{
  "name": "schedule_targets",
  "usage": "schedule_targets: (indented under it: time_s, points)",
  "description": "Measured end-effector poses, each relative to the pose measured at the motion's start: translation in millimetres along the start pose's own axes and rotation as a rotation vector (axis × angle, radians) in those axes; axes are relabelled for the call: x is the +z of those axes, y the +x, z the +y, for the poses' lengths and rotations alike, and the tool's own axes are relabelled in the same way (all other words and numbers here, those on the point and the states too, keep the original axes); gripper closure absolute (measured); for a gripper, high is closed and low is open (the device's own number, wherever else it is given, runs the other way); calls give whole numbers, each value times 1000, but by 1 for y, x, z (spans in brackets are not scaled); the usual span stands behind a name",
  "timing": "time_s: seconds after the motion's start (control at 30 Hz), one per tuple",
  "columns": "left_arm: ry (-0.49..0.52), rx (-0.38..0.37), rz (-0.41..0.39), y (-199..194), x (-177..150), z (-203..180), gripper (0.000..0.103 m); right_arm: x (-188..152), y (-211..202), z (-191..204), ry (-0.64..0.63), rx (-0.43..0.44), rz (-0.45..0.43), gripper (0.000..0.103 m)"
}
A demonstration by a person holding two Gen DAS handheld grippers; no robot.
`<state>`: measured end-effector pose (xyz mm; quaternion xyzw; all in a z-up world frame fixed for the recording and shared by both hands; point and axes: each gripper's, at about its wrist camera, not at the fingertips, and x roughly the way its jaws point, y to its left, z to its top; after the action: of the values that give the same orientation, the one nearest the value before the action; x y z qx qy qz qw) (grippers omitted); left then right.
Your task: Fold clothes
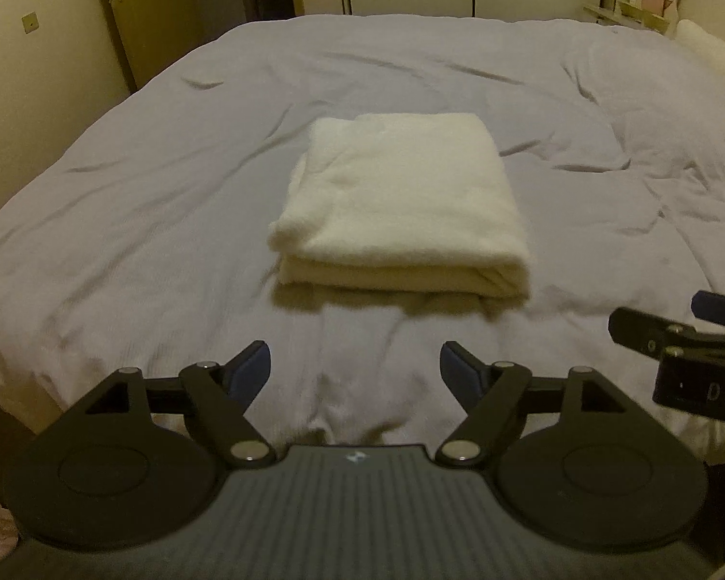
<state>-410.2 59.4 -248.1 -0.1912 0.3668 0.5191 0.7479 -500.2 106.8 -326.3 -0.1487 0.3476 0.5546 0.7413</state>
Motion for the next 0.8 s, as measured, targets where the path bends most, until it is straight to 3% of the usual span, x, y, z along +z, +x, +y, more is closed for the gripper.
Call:
schedule_targets:
  time_s: [0.43, 0.53, 0.8]
  points:
    - [-3, 7, -44, -30, -23, 1, 20, -13, -25, 5, -24, 12, -13, 12]
    - [-8, 9, -43, -33, -26, 1, 20, -14, -29, 5, -28, 17, -21, 2]
    - [-48, 29, -18, -33, -36, 10, 17, -16, -22, 9, -46, 55, -6, 2]
